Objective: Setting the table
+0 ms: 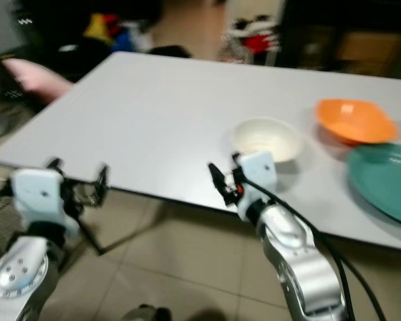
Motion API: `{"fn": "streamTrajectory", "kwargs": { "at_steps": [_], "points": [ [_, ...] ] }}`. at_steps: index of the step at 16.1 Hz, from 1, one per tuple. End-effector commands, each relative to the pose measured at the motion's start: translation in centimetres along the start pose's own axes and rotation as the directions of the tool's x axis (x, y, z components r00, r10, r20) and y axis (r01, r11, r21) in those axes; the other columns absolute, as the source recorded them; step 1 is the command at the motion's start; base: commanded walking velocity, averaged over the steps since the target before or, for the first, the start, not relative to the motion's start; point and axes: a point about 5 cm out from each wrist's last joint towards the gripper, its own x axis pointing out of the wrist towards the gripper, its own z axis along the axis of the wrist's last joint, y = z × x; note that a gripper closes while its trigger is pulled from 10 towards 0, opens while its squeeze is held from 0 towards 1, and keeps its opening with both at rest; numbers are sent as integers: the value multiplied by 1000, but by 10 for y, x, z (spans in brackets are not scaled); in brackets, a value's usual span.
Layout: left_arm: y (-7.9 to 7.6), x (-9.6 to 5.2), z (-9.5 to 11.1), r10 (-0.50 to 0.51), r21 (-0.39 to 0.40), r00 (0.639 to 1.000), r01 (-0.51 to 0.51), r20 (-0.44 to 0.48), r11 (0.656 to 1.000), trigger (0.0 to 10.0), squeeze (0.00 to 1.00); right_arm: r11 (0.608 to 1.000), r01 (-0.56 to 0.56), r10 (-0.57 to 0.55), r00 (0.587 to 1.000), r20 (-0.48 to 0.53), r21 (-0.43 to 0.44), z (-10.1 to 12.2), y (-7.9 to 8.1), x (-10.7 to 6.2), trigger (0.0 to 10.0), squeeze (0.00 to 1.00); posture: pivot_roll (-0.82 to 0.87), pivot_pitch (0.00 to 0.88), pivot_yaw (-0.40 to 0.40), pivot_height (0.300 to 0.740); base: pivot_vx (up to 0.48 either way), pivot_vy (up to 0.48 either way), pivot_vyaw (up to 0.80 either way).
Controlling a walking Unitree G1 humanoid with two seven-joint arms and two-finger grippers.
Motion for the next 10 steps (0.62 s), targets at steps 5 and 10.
{"fn": "streamTrajectory", "kwargs": {
  "at_steps": [5,10],
  "points": [
    [-6,-6,-8,-74,-29,997,74,0,997,10000,0,996,-55,56,998,-10,72,-7,4,-8,10000,212,-57,0,107,740,0,0,800],
    [-3,-11,-12,-36,-24,998,35,-54,999,10000,0,988,-124,126,992,-25,88,-9,3,2,10000,0,-21,0,71,740,0,0,800]
  ]
}}
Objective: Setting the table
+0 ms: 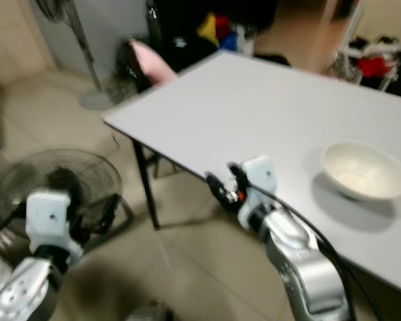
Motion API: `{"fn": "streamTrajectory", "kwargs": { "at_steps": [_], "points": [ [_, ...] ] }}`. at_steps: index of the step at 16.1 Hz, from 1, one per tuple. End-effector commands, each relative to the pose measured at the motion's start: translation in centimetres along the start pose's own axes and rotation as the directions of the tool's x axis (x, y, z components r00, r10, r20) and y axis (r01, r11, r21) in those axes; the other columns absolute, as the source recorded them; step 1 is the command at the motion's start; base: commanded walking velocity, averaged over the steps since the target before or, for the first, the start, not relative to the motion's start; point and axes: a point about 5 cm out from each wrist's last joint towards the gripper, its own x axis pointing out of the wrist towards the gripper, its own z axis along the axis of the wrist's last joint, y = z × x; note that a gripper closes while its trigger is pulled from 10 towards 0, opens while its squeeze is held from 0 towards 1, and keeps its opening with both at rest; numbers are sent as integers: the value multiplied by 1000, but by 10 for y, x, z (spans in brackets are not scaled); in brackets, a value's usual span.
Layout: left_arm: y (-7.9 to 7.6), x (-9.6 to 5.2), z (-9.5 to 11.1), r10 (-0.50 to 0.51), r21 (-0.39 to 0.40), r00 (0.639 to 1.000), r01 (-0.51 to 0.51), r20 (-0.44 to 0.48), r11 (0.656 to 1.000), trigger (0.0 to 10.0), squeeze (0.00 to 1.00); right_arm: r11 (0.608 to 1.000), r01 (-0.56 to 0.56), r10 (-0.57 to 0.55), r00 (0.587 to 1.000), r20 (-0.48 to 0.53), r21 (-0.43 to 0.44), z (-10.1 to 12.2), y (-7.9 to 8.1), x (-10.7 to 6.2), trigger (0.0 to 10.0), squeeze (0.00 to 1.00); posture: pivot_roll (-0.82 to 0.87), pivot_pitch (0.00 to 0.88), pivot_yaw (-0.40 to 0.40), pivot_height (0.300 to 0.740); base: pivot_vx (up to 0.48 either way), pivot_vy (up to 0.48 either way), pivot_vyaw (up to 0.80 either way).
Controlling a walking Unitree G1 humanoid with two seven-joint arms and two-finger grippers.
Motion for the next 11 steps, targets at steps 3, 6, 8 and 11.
{"fn": "streamTrajectory", "kwargs": {
  "at_steps": [3,6,8,11],
  "points": [
    [3,0,6,11,20,1000,-12,19,1000,10000,0,998,-32,33,999,-25,54,-4,3,9,10000,0,5,0,39,740,0,0,800],
    [13,-4,7,68,5,998,-68,9,998,10000,0,995,-78,79,997,-18,63,-2,9,16,10000,0,14,0,43,740,0,0,800],
    [5,-3,8,29,20,1000,-29,10,999,10000,0,995,-81,82,997,-11,58,-1,6,16,10000,0,33,0,28,740,0,0,800],
    [7,-5,11,74,26,997,-75,21,997,10000,0,996,-77,78,997,-10,38,-2,4,20,10000,0,46,0,19,740,0,0,800]
  ]
}}
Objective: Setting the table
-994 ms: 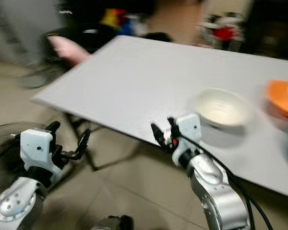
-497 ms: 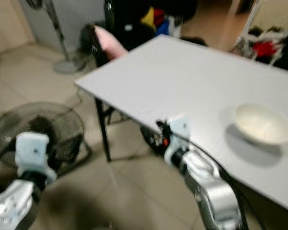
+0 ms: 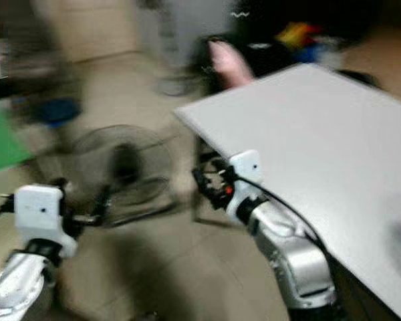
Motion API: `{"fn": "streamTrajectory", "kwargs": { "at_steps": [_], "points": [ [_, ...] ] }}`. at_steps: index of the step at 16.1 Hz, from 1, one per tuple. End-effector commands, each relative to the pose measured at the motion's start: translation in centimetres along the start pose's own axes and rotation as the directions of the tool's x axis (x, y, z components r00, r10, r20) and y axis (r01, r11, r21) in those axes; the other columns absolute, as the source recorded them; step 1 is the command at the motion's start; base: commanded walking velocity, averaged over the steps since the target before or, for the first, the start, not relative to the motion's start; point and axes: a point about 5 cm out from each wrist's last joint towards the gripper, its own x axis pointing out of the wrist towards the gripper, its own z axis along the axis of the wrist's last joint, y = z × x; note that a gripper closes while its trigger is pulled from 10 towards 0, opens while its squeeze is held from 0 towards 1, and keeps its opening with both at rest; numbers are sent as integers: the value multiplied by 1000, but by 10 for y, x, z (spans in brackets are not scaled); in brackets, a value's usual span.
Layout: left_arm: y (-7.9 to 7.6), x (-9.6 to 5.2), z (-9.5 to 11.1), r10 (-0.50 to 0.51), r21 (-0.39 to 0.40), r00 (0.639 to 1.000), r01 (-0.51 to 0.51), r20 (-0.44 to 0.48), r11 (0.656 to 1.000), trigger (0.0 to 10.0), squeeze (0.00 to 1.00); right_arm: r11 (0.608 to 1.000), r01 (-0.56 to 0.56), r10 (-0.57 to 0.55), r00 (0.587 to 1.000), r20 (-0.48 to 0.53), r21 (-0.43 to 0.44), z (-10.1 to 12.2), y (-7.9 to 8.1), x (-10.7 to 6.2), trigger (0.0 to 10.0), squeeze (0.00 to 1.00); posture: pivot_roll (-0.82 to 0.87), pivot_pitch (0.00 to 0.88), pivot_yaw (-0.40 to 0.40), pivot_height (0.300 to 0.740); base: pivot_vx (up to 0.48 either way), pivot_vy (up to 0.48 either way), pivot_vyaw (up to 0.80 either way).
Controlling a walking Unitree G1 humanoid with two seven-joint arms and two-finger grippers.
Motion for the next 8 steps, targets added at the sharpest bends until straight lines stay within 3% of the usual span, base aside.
{"fn": "streamTrajectory", "kwargs": {
  "at_steps": [1,5,7,8],
  "points": [
    [7,-3,6,37,29,999,-37,22,999,10000,0,1000,-2,1,1000,21,30,3,1,3,10000,0,47,0,14,740,0,0,800],
    [10,-4,7,50,75,998,-52,32,996,10000,0,998,15,-16,1000,11,66,-2,1,-1,10000,0,43,0,14,740,0,0,800],
    [11,-2,8,53,57,998,-55,41,997,10000,0,996,50,-51,999,16,80,-2,-2,-4,10000,0,36,0,21,740,0,0,800],
    [11,-1,9,51,58,998,-54,43,997,10000,0,994,75,-77,997,23,78,-1,-4,-5,10000,0,25,0,30,740,0,307,0]
  ]
}}
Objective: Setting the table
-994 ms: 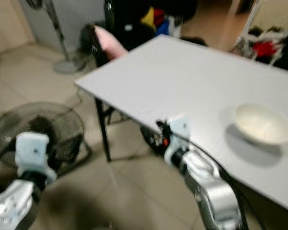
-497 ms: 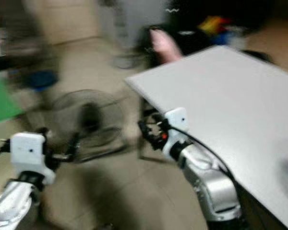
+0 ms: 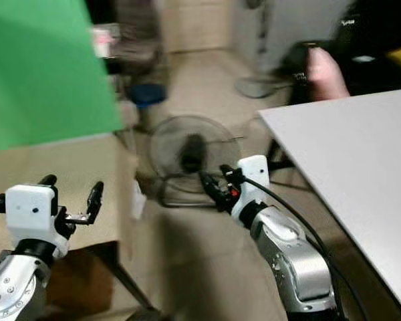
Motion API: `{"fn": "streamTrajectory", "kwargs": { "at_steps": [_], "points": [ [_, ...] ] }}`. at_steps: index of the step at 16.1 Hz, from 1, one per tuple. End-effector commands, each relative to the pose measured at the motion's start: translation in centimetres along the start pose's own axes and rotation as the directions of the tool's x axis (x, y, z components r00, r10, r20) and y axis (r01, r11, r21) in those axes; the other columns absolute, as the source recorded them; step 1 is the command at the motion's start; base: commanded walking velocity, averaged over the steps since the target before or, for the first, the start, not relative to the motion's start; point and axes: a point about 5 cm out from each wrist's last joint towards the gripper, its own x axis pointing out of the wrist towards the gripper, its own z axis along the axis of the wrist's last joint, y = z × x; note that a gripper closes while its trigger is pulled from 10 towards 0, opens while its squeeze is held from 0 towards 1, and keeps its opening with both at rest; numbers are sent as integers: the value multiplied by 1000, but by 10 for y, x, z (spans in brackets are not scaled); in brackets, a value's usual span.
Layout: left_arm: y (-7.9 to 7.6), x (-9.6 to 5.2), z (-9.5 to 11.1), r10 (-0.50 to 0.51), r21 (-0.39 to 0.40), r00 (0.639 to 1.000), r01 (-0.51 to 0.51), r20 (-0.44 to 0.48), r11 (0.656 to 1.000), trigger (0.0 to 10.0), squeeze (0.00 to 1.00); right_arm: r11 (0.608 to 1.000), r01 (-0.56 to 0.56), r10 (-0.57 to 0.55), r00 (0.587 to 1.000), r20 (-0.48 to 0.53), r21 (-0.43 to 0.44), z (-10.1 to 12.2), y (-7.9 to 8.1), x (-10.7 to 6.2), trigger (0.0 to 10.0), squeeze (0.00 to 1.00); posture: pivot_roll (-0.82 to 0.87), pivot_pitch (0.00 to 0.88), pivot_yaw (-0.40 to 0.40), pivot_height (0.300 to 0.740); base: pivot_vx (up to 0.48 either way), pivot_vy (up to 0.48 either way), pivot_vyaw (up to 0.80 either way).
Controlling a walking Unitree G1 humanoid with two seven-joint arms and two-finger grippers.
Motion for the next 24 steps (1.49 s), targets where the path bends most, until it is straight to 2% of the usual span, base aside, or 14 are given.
{"fn": "streamTrajectory", "kwargs": {
  "at_steps": [1,4,7,9,11,13,15,24],
  "points": [
    [3,4,2,0,15,1000,0,6,1000,10000,0,999,49,-49,999,20,14,5,-3,-2,10000,0,20,0,35,740,0,364,0],
    [8,9,4,3,33,1000,-3,13,999,10000,0,994,109,-109,994,11,-7,4,-5,-2,10000,0,18,0,36,740,0,369,0],
    [11,10,5,9,39,1000,-9,12,999,10000,0,993,118,-119,991,55,22,7,-4,0,10000,0,17,0,36,740,0,369,0],
    [12,10,4,7,43,1000,-8,9,999,10000,0,976,213,-207,972,108,-40,10,-10,2,10000,0,16,0,34,740,0,368,0],
    [12,10,4,6,45,1000,-6,5,999,10000,0,993,104,-107,993,41,56,6,-5,3,10000,0,18,0,30,740,0,366,0],
    [13,10,4,6,45,1000,-6,3,999,10000,0,992,75,-80,996,45,99,6,-2,2,10000,0,20,0,28,740,0,364,0],
    [14,11,3,11,48,1000,-11,1,999,10000,0,995,69,-73,996,49,68,6,0,4,10000,0,18,0,24,740,0,366,0],
    [14,10,4,22,35,1000,-22,4,999,10000,0,994,8,-9,1000,13,105,2,5,4,10000,0,20,0,16,740,0,365,0]
  ]
}}
